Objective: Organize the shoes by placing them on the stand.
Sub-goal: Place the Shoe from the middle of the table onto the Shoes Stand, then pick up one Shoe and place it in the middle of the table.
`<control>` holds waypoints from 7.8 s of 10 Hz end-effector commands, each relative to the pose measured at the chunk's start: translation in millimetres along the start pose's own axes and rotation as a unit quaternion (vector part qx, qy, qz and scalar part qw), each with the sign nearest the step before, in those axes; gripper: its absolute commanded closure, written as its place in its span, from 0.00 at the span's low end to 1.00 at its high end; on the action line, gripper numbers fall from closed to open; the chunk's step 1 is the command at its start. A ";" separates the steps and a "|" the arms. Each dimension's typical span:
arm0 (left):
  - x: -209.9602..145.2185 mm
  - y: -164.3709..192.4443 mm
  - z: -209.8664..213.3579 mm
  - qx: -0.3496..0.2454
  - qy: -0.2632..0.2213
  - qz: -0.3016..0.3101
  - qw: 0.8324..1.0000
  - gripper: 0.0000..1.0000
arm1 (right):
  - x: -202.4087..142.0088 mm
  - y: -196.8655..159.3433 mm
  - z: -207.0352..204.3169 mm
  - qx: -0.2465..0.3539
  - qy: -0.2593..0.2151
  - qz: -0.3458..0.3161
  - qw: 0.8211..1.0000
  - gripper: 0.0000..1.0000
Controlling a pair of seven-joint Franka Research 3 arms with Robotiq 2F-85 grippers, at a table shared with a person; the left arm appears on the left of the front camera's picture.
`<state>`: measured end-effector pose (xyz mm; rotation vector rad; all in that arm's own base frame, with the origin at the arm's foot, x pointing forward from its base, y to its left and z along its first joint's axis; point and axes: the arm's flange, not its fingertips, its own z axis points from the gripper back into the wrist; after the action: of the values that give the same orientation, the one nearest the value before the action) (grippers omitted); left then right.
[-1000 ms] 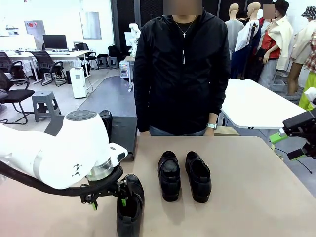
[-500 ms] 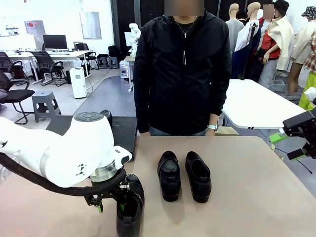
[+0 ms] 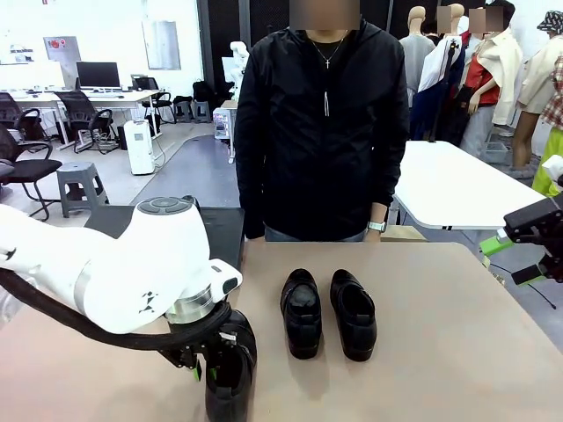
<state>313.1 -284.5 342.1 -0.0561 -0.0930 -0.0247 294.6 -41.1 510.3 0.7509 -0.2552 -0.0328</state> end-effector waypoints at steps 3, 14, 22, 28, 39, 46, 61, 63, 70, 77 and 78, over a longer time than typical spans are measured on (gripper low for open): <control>-11.3 3.2 23.1 0.010 -0.014 -0.044 0.999 1.00 | -1.2 1.9 2.6 -0.003 0.002 -0.007 1.000 0.00; -103.2 20.6 248.5 -0.043 -0.289 -0.051 0.955 1.00 | -1.2 1.9 2.6 -0.003 0.002 -0.007 1.000 0.00; 54.1 9.0 268.3 -0.052 -0.240 0.073 0.967 1.00 | -1.2 1.9 2.6 -0.003 0.002 -0.007 1.000 0.00; 259.1 31.5 165.9 -0.001 -0.192 0.087 0.977 1.00 | -1.2 1.9 2.6 -0.003 0.002 -0.007 1.000 0.00; 284.1 52.1 88.3 0.049 -0.234 0.107 0.965 0.42 | -1.2 1.9 2.6 -0.003 0.002 -0.007 1.000 0.00; 261.4 53.0 106.1 0.041 -0.256 0.108 0.960 0.00 | -1.2 1.9 2.6 -0.003 0.002 -0.007 1.000 0.00; -42.8 142.7 217.2 -0.171 -0.050 -0.174 0.969 0.00 | -1.2 1.9 2.6 -0.003 0.002 -0.007 1.000 0.00; -42.8 142.7 217.2 -0.171 -0.050 -0.174 0.969 0.00 | -1.2 1.9 2.6 -0.003 0.002 -0.007 1.000 0.00; -36.0 157.4 216.9 -0.225 -0.037 -0.141 0.963 0.00 | -1.2 1.9 2.6 -0.003 0.002 -0.007 1.000 0.00; -32.3 167.3 202.7 -0.195 -0.015 -0.123 0.973 0.00 | -1.2 1.9 2.6 -0.003 0.002 -0.007 1.000 0.00; -32.3 167.3 202.7 -0.195 -0.015 -0.123 0.973 0.00 | -1.2 1.9 2.6 -0.003 0.002 -0.007 1.000 0.00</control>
<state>266.5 -104.1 530.4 -0.4260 -0.1107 -0.2809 294.1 -40.9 510.9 0.7495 -0.2556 -0.0320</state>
